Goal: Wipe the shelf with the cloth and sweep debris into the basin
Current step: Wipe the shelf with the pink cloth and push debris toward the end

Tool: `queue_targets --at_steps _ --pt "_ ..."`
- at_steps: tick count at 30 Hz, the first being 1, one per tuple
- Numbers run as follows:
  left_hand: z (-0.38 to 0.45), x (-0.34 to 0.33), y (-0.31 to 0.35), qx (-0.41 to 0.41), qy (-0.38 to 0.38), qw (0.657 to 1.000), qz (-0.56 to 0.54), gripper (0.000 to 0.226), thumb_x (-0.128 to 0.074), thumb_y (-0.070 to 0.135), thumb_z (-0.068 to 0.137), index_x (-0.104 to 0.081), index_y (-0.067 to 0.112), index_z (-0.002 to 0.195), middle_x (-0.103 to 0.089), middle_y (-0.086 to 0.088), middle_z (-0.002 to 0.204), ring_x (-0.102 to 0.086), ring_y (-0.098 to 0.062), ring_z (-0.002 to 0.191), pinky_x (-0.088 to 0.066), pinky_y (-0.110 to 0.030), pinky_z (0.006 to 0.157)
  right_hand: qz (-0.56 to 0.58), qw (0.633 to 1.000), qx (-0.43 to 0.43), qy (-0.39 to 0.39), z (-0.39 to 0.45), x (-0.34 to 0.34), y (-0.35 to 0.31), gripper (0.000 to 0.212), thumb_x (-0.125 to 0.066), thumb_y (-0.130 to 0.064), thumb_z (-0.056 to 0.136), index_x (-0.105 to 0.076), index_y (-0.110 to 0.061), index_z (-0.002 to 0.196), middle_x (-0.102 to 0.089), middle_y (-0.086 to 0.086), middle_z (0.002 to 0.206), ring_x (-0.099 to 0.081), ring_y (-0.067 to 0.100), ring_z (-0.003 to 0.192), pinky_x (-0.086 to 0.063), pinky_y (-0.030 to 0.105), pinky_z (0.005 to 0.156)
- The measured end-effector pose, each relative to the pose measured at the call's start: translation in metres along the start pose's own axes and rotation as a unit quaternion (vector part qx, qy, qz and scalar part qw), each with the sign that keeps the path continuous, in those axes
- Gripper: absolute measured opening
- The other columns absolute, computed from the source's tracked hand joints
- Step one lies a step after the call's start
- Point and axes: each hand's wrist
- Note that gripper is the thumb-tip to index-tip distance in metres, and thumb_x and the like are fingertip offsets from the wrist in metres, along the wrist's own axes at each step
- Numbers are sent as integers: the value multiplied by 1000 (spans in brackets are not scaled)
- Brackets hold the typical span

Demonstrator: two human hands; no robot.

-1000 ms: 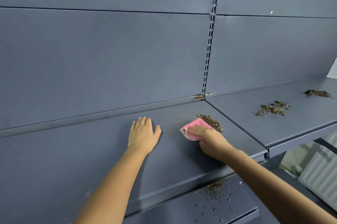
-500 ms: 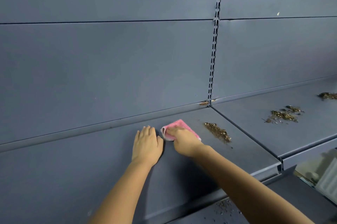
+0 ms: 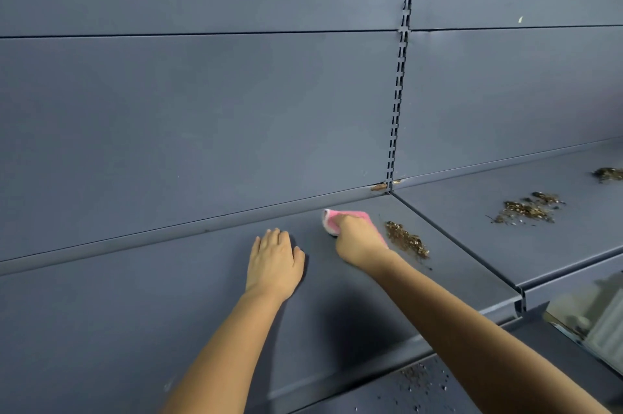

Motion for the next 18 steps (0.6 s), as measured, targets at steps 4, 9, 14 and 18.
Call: queue_targets --at_steps 4,9,14,18 --pt "1 -2 -1 2 7 1000 -3 43 -24 26 102 -37 6 138 -31 -9 153 -20 -19 146 -9 -32 121 -32 994 77 -67 -13 -30 -22 39 -41 -2 90 -51 -17 124 -53 10 128 -43 20 97 -28 24 84" --pt "-3 1 0 -1 10 1000 -4 45 -25 22 102 -31 5 143 -24 -7 157 -15 -18 148 -6 -32 122 -75 995 15 -59 4 -37 1 56 -48 -7 84 -40 -19 138 -35 -1 150 -26 18 141 -24 26 111" --pt "-4 0 0 -4 10 1000 0 46 -23 23 102 -27 6 146 -20 -7 159 -12 -18 149 -5 -31 122 -42 999 -8 -15 -13 -7 30 42 -34 1 90 -47 -7 129 -35 11 149 -33 26 138 -28 36 112" --pt "-4 0 -1 -2 11 1000 1 45 -23 23 102 -30 7 144 -21 -6 158 -13 -18 149 -6 -31 122 -43 999 13 -5 -17 -2 48 54 -37 1 90 -36 -13 142 -30 9 152 -29 25 140 -27 33 113"
Point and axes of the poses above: each hand's wrist, its own z-axis towards the middle knuckle, its own x-axis out of the back of the hand, y = z × x
